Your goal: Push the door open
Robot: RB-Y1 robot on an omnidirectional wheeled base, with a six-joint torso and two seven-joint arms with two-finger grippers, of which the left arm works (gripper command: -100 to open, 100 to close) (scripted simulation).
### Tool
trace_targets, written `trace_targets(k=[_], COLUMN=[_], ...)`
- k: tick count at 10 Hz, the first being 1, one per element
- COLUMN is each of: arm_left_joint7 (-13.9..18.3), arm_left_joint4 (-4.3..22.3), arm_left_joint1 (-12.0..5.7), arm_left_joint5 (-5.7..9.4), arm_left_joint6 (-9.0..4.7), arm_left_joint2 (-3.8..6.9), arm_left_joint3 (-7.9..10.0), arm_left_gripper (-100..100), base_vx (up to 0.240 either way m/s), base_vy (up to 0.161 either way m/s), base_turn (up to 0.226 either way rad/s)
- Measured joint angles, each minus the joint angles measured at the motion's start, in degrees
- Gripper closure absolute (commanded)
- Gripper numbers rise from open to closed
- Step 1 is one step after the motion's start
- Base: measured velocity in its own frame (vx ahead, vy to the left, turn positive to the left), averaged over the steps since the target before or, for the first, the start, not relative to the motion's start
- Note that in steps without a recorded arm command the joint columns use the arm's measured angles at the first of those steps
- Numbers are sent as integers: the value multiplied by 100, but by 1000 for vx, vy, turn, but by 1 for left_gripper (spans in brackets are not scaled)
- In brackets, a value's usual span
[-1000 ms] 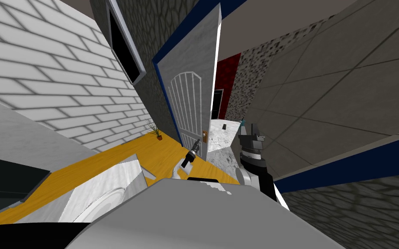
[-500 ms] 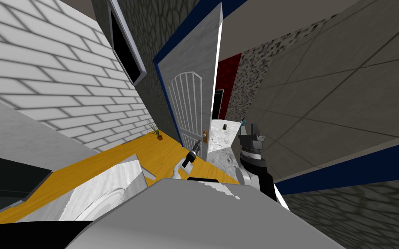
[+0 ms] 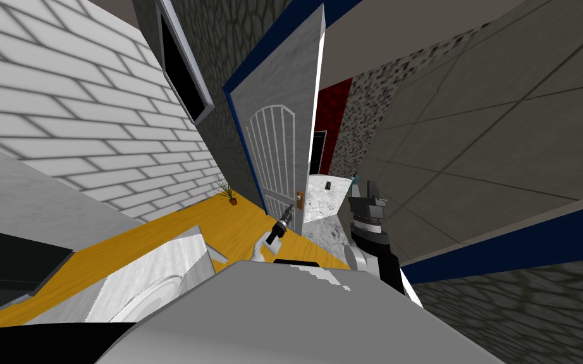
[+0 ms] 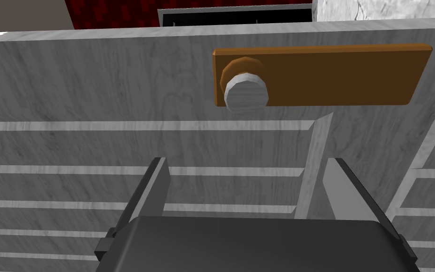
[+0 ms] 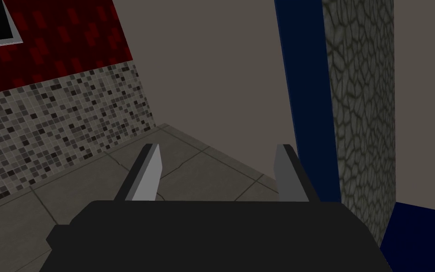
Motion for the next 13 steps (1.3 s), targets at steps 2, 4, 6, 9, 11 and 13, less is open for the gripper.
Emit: trace_targets(k=[2,4,6,9,11,13], arm_left_joint7=[0,0,16,35,34,34], arm_left_joint4=[0,0,4,10,11,11], arm_left_joint1=[0,0,-5,-15,-15,-15], arm_left_joint5=[0,0,2,2,1,1], arm_left_joint6=[0,0,-3,-1,-1,-1], arm_left_joint2=[0,0,26,39,39,40], arm_left_joint3=[0,0,-33,-62,-63,-63], arm_left_gripper=[-100,-100,-100,-100,-100,-100], base_vx=[4,5,21,1,6,2], base_vy=[0,1,2,-2,1,0], base_turn=[-6,12,46,-28,19,7])
